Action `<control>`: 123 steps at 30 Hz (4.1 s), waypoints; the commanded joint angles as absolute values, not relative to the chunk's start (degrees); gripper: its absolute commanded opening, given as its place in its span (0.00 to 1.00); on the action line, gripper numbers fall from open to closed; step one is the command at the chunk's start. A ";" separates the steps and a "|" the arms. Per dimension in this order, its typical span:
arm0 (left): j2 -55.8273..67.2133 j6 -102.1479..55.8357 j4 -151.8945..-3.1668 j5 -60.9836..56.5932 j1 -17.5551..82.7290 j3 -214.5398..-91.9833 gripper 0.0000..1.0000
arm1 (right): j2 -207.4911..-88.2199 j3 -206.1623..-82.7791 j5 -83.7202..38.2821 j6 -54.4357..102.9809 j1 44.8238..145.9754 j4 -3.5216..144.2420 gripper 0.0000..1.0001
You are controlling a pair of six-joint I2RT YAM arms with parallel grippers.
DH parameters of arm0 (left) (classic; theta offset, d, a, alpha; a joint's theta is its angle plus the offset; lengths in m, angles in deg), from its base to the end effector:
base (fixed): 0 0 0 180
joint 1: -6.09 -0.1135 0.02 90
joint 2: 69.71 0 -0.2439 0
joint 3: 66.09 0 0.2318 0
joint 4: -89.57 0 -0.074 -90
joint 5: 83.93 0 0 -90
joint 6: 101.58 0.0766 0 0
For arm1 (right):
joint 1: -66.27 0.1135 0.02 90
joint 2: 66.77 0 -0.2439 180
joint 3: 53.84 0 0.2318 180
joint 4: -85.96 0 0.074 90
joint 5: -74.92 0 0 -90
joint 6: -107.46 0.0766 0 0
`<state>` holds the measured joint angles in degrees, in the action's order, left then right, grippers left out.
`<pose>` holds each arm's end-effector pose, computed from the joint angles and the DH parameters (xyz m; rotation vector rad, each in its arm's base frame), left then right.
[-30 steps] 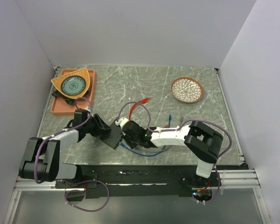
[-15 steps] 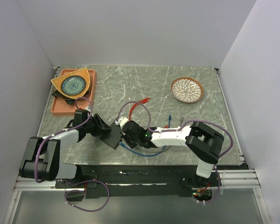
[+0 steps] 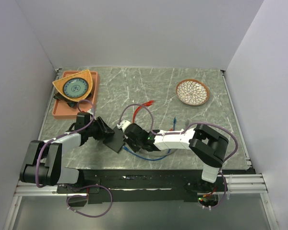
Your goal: Insert the plug into the switch port
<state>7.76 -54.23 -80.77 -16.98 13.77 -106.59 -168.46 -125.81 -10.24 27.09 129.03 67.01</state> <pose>0.2452 -0.0633 0.1072 -0.5535 2.4264 -0.8772 0.1751 0.3260 0.1245 -1.0702 2.2284 0.4662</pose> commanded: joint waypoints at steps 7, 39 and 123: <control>6.05 -52.89 -79.38 -19.33 14.00 -105.88 0.48 | -170.84 -131.59 -9.45 25.54 129.55 70.17 0.00; 6.58 -53.33 -80.79 -22.23 14.96 -104.82 0.45 | -173.39 -137.83 -9.54 24.14 129.55 72.71 0.00; 7.54 -58.16 -77.89 -12.75 26.30 -107.19 0.66 | -176.11 -147.50 -16.22 21.67 127.00 69.55 0.11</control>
<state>6.84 -54.80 -89.14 -2.84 22.34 -105.98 -179.39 -145.32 -13.38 19.20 126.61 49.31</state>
